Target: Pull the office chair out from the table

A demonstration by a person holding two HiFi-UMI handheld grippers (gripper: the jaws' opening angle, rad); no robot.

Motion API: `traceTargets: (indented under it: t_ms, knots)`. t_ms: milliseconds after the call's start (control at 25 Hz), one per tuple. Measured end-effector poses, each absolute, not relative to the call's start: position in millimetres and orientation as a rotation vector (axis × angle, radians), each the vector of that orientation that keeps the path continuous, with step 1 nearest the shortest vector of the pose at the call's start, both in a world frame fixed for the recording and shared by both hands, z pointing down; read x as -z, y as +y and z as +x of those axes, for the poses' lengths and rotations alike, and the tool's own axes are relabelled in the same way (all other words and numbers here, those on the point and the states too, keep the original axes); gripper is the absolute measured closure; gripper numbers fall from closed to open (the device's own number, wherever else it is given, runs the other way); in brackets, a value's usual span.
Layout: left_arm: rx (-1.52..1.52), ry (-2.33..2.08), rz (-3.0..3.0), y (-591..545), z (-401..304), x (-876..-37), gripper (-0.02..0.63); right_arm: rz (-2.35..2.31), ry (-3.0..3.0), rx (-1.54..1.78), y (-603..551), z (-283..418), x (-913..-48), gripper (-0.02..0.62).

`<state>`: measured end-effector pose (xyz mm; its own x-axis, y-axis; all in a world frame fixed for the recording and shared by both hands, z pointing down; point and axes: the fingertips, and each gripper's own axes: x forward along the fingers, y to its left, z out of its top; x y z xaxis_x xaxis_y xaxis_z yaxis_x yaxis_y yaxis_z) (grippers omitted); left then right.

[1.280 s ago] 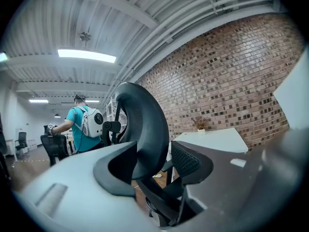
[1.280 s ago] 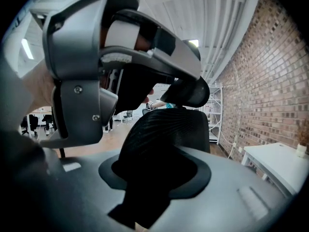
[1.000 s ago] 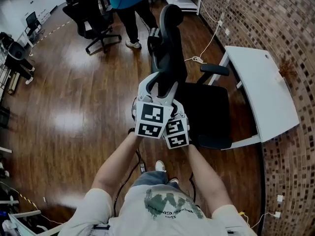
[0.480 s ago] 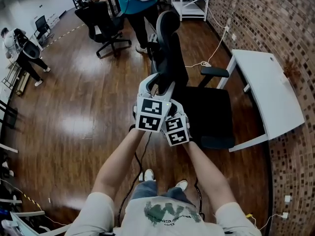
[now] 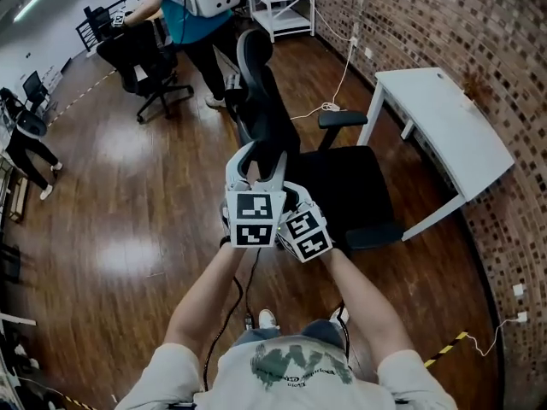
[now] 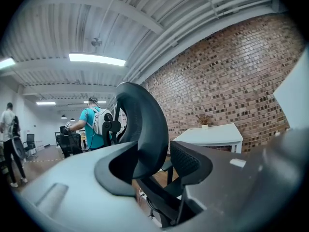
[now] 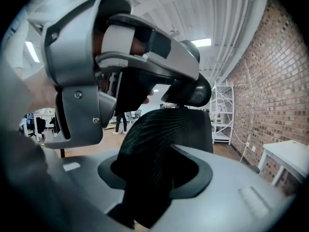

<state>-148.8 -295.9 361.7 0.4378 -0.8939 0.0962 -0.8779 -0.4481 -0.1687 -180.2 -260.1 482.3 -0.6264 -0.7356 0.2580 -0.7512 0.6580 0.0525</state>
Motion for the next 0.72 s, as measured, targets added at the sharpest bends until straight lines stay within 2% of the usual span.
traceTargets:
  t_ms: [720]
  knots:
    - [0.254,1.595,-2.555,-268,-278,-366,0.374,1.192,-2.619,-0.082,-237,-317,-481,0.38]
